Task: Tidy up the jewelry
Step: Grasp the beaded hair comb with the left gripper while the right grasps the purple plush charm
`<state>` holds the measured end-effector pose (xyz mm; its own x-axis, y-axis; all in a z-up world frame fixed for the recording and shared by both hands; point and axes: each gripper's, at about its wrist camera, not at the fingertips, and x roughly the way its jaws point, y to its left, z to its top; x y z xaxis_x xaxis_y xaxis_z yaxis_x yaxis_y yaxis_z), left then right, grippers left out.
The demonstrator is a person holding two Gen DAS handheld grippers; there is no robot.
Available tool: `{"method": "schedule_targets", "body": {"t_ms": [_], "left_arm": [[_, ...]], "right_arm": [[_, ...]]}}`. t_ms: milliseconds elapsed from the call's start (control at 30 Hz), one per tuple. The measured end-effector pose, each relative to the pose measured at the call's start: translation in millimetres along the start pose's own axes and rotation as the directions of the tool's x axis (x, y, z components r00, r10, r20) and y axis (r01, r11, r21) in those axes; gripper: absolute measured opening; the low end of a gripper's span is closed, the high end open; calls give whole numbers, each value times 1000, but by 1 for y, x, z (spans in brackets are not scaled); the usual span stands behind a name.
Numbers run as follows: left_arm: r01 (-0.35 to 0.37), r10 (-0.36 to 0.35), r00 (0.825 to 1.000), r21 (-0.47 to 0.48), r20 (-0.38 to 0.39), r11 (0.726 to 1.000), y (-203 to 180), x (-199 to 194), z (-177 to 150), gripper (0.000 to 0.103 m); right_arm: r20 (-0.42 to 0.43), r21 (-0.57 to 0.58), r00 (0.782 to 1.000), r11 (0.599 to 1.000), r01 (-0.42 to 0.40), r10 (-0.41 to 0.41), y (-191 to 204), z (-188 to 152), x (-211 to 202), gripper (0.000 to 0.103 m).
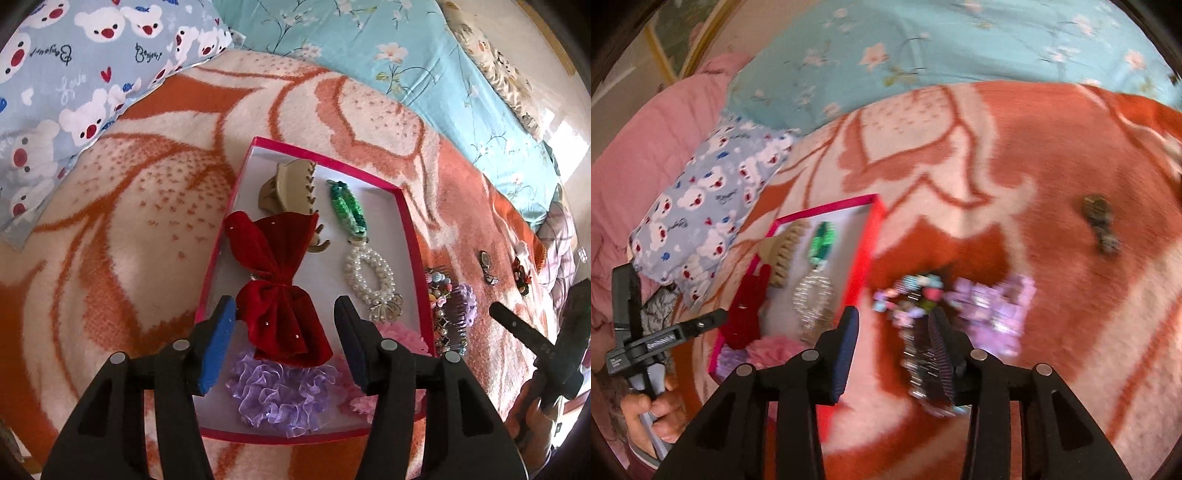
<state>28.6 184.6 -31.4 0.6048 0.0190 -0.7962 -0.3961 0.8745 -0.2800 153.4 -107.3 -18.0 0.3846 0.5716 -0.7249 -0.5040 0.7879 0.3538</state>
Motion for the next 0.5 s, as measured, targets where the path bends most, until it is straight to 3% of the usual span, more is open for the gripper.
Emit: {"method": "schedule_targets", "body": {"t_ms": [367, 500], "left_arm": [[-49, 49, 998, -14, 37, 999, 5, -14, -1, 55], [-42, 43, 997, -13, 63, 999, 0, -25, 0, 66]], "right_arm": [[3, 76, 999, 996, 47, -47, -44, -19, -23, 43], [11, 77, 999, 996, 49, -50, -46, -21, -27, 43]]}}
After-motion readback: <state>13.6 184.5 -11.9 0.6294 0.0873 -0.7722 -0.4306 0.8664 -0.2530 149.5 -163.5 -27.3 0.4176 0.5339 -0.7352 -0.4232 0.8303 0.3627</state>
